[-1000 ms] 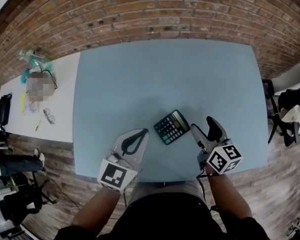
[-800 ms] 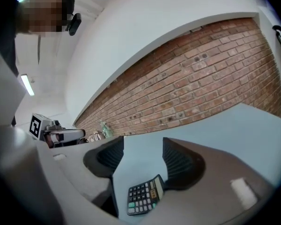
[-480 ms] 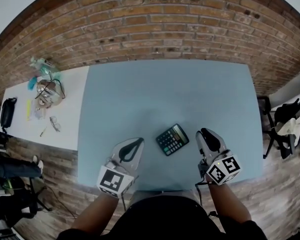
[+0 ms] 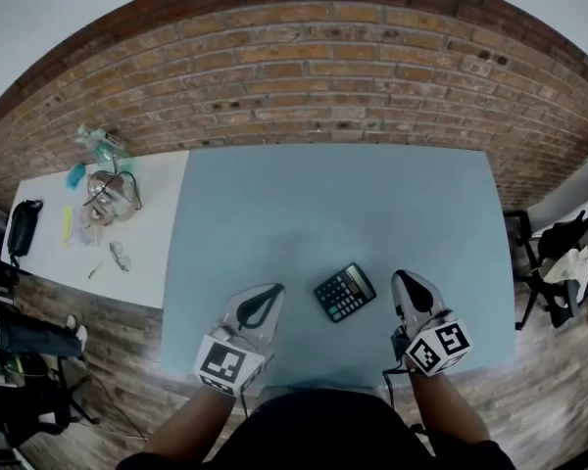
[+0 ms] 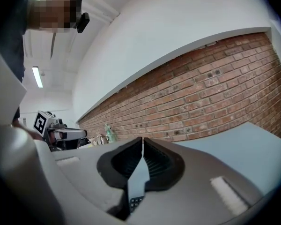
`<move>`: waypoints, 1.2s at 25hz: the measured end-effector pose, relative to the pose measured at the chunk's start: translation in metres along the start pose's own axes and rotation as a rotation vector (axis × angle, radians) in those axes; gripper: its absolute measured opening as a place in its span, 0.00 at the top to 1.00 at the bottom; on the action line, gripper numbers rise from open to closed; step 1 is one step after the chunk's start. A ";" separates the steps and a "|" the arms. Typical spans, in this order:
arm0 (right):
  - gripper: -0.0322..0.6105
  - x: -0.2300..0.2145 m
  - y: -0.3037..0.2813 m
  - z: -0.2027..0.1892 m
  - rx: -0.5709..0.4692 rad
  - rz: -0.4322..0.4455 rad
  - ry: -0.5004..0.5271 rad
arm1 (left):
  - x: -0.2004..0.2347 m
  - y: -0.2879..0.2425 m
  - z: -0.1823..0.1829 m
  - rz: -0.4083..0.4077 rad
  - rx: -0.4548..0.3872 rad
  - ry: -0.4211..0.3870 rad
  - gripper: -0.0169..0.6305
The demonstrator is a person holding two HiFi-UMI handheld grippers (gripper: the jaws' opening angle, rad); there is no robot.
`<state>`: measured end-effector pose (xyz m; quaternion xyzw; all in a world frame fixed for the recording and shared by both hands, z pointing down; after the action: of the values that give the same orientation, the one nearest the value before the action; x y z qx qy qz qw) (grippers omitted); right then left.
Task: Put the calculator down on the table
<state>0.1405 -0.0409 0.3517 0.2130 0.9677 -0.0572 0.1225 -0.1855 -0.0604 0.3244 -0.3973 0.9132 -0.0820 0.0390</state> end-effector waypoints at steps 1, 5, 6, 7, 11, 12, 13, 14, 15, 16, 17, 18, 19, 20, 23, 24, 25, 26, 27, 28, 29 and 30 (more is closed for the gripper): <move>0.93 0.002 -0.001 0.001 -0.004 -0.001 0.013 | 0.001 0.002 0.000 0.002 -0.003 0.000 0.97; 0.94 0.013 -0.002 0.005 -0.016 -0.003 0.077 | 0.006 0.009 -0.005 0.007 0.000 0.019 0.97; 0.94 0.014 -0.002 0.007 -0.018 -0.005 0.084 | 0.007 0.010 -0.006 0.007 0.000 0.022 0.97; 0.94 0.015 -0.002 0.008 -0.022 -0.007 0.083 | 0.008 0.010 -0.006 0.008 -0.001 0.021 0.97; 0.95 0.016 0.000 0.009 -0.037 -0.020 0.087 | 0.013 0.011 -0.004 0.007 -0.011 0.011 0.97; 0.95 0.017 0.001 0.009 -0.042 -0.023 0.095 | 0.014 0.012 -0.003 0.007 -0.014 0.008 0.97; 0.95 0.017 0.001 0.009 -0.047 -0.028 0.103 | 0.014 0.012 -0.002 0.007 -0.018 0.007 0.97; 0.95 0.016 0.002 0.009 -0.051 -0.033 0.110 | 0.015 0.012 -0.002 0.007 -0.021 0.006 0.97; 0.95 0.016 0.004 0.008 -0.054 -0.038 0.116 | 0.015 0.011 -0.002 0.007 -0.024 0.006 0.97; 0.95 0.015 0.005 0.008 -0.056 -0.045 0.119 | 0.015 0.012 -0.002 0.008 -0.026 0.006 0.97; 0.95 0.015 0.006 0.008 -0.057 -0.052 0.121 | 0.014 0.012 -0.004 0.008 -0.025 0.008 0.97; 0.95 0.015 0.008 0.008 -0.058 -0.057 0.123 | 0.013 0.012 -0.005 0.008 -0.023 0.009 0.97; 0.95 0.014 0.009 0.008 -0.057 -0.061 0.125 | 0.012 0.011 -0.006 0.007 -0.020 0.011 0.97; 0.95 0.014 0.011 0.008 -0.057 -0.064 0.129 | 0.011 0.011 -0.007 0.006 -0.019 0.013 0.97; 0.95 0.013 0.015 0.009 -0.049 -0.067 0.146 | 0.009 0.011 -0.005 0.003 -0.024 0.016 0.97; 0.95 0.013 0.016 0.009 -0.045 -0.066 0.151 | 0.008 0.011 -0.005 0.002 -0.026 0.017 0.97; 0.95 0.013 0.017 0.010 -0.043 -0.063 0.154 | 0.007 0.012 -0.004 0.001 -0.027 0.018 0.97; 0.95 0.014 0.017 0.010 -0.042 -0.058 0.157 | 0.006 0.012 -0.005 0.001 -0.026 0.018 0.97; 0.95 0.015 0.016 0.010 -0.042 -0.054 0.160 | 0.004 0.013 -0.006 0.000 -0.024 0.020 0.97; 0.95 0.016 0.016 0.010 -0.043 -0.051 0.160 | 0.003 0.013 -0.008 -0.002 -0.022 0.021 0.97; 0.95 0.016 0.016 0.010 -0.045 -0.049 0.160 | 0.002 0.013 -0.009 -0.005 -0.018 0.021 0.97; 0.95 0.017 0.016 0.010 -0.047 -0.047 0.160 | 0.000 0.014 -0.010 -0.009 -0.015 0.020 0.97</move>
<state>0.1343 -0.0213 0.3370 0.1910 0.9802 -0.0200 0.0485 -0.1971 -0.0503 0.3321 -0.4008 0.9124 -0.0794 0.0265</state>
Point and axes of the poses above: the fingertips, and each gripper's own axes: y backward along the fingers, x to its left, z out of its top, the point moved 10 cm from there along y, backward along the fingers, and after that the axes turned 3 degrees about -x, right-handed, at the moved point
